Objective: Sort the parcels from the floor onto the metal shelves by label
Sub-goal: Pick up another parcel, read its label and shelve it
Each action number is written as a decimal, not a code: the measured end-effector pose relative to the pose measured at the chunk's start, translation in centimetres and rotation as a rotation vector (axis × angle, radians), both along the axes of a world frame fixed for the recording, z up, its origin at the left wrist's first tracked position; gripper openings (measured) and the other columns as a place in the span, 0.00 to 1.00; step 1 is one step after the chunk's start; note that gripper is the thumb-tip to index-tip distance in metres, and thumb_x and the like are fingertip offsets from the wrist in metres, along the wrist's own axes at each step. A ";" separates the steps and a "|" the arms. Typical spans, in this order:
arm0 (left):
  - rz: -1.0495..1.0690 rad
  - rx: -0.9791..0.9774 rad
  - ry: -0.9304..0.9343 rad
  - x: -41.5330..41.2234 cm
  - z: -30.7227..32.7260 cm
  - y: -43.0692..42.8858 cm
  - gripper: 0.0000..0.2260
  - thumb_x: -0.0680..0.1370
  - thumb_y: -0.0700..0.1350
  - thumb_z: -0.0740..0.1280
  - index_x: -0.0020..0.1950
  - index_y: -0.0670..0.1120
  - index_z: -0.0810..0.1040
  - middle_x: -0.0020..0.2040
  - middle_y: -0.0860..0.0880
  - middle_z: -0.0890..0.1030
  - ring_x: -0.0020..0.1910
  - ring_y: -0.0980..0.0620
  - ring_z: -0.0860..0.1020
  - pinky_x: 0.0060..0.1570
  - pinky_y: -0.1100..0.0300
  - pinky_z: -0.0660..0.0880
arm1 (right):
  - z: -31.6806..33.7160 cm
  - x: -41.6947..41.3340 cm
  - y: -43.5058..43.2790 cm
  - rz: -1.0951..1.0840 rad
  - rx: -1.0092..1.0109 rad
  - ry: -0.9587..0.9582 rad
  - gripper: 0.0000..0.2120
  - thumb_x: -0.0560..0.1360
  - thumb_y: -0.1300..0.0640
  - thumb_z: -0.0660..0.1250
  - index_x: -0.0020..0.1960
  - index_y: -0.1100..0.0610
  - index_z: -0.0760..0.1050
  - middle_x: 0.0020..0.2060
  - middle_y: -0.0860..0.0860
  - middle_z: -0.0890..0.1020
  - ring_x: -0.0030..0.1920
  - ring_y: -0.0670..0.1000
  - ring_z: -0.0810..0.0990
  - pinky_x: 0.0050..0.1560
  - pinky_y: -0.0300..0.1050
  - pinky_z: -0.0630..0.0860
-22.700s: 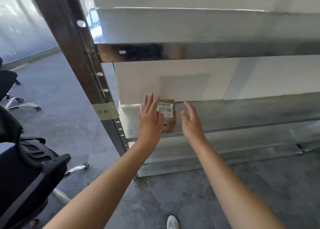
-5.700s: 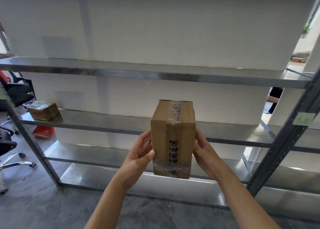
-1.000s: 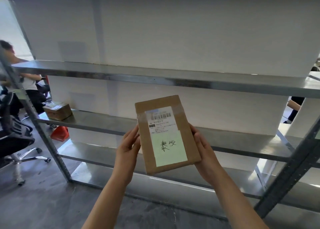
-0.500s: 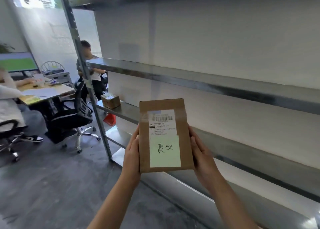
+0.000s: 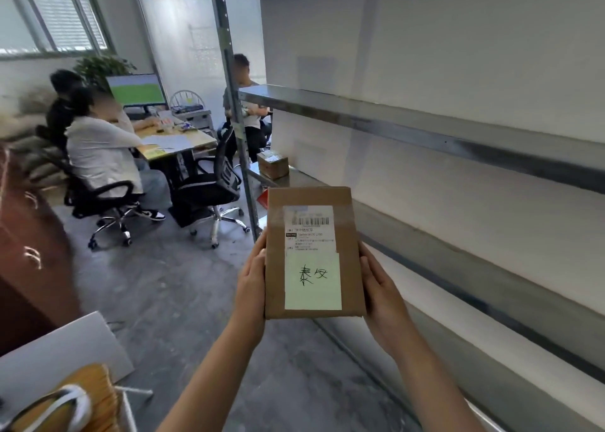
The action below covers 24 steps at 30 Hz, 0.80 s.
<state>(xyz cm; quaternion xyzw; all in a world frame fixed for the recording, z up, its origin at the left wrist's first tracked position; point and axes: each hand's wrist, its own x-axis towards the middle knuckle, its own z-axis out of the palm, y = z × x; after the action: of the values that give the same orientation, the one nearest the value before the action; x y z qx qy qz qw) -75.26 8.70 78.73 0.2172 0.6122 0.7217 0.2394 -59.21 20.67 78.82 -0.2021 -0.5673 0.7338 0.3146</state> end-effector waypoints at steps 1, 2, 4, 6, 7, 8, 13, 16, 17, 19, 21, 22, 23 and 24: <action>0.022 0.010 -0.008 -0.5 -0.1 -0.4 0.18 0.86 0.48 0.56 0.72 0.62 0.75 0.58 0.51 0.87 0.55 0.48 0.85 0.52 0.49 0.81 | 0.1 -0.7 -0.1 0.015 0.004 -0.004 0.24 0.79 0.46 0.60 0.75 0.44 0.69 0.67 0.46 0.81 0.68 0.49 0.79 0.72 0.59 0.72; 0.043 0.018 -0.015 -1.0 -0.1 -0.7 0.18 0.85 0.48 0.56 0.72 0.63 0.75 0.59 0.51 0.86 0.56 0.48 0.85 0.52 0.49 0.81 | 0.2 -1.5 -0.2 0.028 0.009 -0.010 0.24 0.79 0.46 0.60 0.75 0.43 0.69 0.67 0.46 0.81 0.67 0.49 0.79 0.72 0.59 0.72; 0.077 0.021 -0.025 -2.6 -0.1 -1.3 0.18 0.85 0.50 0.56 0.71 0.65 0.75 0.62 0.51 0.85 0.58 0.48 0.84 0.55 0.46 0.81 | 0.6 -3.4 -0.4 0.049 0.028 -0.018 0.23 0.80 0.46 0.60 0.75 0.43 0.70 0.67 0.46 0.81 0.68 0.49 0.79 0.72 0.60 0.71; 0.104 0.024 -0.033 -4.5 -0.1 -1.9 0.18 0.85 0.50 0.56 0.70 0.66 0.75 0.62 0.51 0.85 0.57 0.47 0.84 0.55 0.45 0.81 | 0.9 -5.4 -0.6 0.070 0.048 -0.025 0.22 0.81 0.46 0.60 0.74 0.41 0.70 0.68 0.46 0.80 0.68 0.49 0.79 0.72 0.62 0.71; 0.114 0.026 -0.034 -5.6 -0.2 -2.1 0.18 0.85 0.50 0.56 0.70 0.65 0.76 0.61 0.50 0.86 0.56 0.46 0.85 0.54 0.45 0.81 | 1.1 -6.6 -0.8 0.081 0.055 -0.030 0.21 0.80 0.46 0.60 0.73 0.40 0.71 0.67 0.46 0.81 0.68 0.50 0.79 0.72 0.62 0.71; 0.117 0.029 -0.031 -6.7 -0.1 -2.5 0.18 0.85 0.49 0.56 0.70 0.65 0.76 0.59 0.48 0.86 0.55 0.45 0.85 0.53 0.45 0.81 | 1.2 -7.8 -0.9 0.091 0.061 -0.032 0.21 0.80 0.45 0.60 0.72 0.39 0.71 0.67 0.46 0.81 0.68 0.50 0.79 0.71 0.63 0.71; 0.142 0.050 -0.021 -13.4 0.7 -4.4 0.18 0.86 0.49 0.55 0.70 0.65 0.77 0.54 0.45 0.88 0.52 0.42 0.86 0.50 0.46 0.82 | 1.9 -15.1 -1.7 0.161 0.089 -0.035 0.19 0.81 0.46 0.61 0.72 0.39 0.72 0.68 0.47 0.80 0.69 0.52 0.78 0.72 0.65 0.70; 0.175 0.080 -0.030 -17.8 1.5 -5.5 0.18 0.85 0.48 0.56 0.69 0.63 0.78 0.54 0.45 0.88 0.50 0.44 0.86 0.46 0.51 0.80 | 2.7 -19.7 -2.5 0.197 0.122 -0.033 0.21 0.80 0.45 0.62 0.73 0.39 0.71 0.67 0.47 0.81 0.69 0.52 0.78 0.72 0.64 0.69; 0.184 0.086 -0.033 -19.2 1.8 -5.9 0.18 0.85 0.48 0.56 0.70 0.63 0.78 0.53 0.45 0.88 0.49 0.45 0.86 0.45 0.52 0.80 | 2.9 -21.2 -2.8 0.196 0.133 -0.033 0.21 0.80 0.44 0.62 0.73 0.39 0.71 0.67 0.47 0.81 0.68 0.52 0.79 0.72 0.63 0.70; 0.191 0.093 -0.030 -21.9 2.1 -6.8 0.18 0.85 0.48 0.56 0.71 0.62 0.76 0.52 0.46 0.89 0.49 0.45 0.86 0.44 0.52 0.80 | 3.0 -24.4 -3.5 0.187 0.152 -0.033 0.22 0.80 0.44 0.62 0.74 0.40 0.71 0.67 0.47 0.81 0.67 0.51 0.80 0.71 0.63 0.71; 0.192 0.093 -0.026 -24.6 2.3 -7.7 0.18 0.85 0.48 0.56 0.72 0.62 0.76 0.53 0.46 0.89 0.50 0.45 0.86 0.45 0.51 0.81 | 3.0 -27.4 -4.2 0.183 0.164 -0.030 0.22 0.80 0.44 0.61 0.74 0.40 0.70 0.67 0.47 0.81 0.67 0.50 0.80 0.70 0.62 0.73; 0.194 0.088 -0.028 -26.1 2.3 -8.1 0.18 0.85 0.49 0.56 0.72 0.62 0.76 0.53 0.46 0.88 0.51 0.43 0.86 0.47 0.50 0.81 | 2.9 -28.8 -4.6 0.185 0.163 -0.028 0.23 0.79 0.44 0.61 0.74 0.40 0.70 0.67 0.47 0.81 0.66 0.50 0.80 0.70 0.61 0.73; 0.198 0.079 -0.031 -27.4 2.2 -8.4 0.18 0.85 0.49 0.56 0.71 0.62 0.76 0.54 0.45 0.88 0.53 0.41 0.86 0.49 0.48 0.82 | 2.7 -30.1 -5.0 0.189 0.156 -0.025 0.23 0.79 0.44 0.61 0.74 0.40 0.70 0.66 0.47 0.81 0.66 0.50 0.80 0.70 0.61 0.73; 0.201 0.066 -0.034 -28.8 2.0 -8.8 0.18 0.85 0.49 0.56 0.71 0.61 0.76 0.54 0.45 0.88 0.54 0.40 0.85 0.51 0.46 0.82 | 2.5 -31.4 -5.4 0.194 0.145 -0.021 0.23 0.79 0.44 0.61 0.74 0.40 0.70 0.66 0.47 0.82 0.66 0.50 0.81 0.69 0.60 0.74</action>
<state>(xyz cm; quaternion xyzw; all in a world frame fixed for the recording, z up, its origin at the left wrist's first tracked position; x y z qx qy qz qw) -104.04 -0.11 80.76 0.1503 0.6025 0.7654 0.1689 -90.62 15.29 81.30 -0.1307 -0.6390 0.7156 0.2499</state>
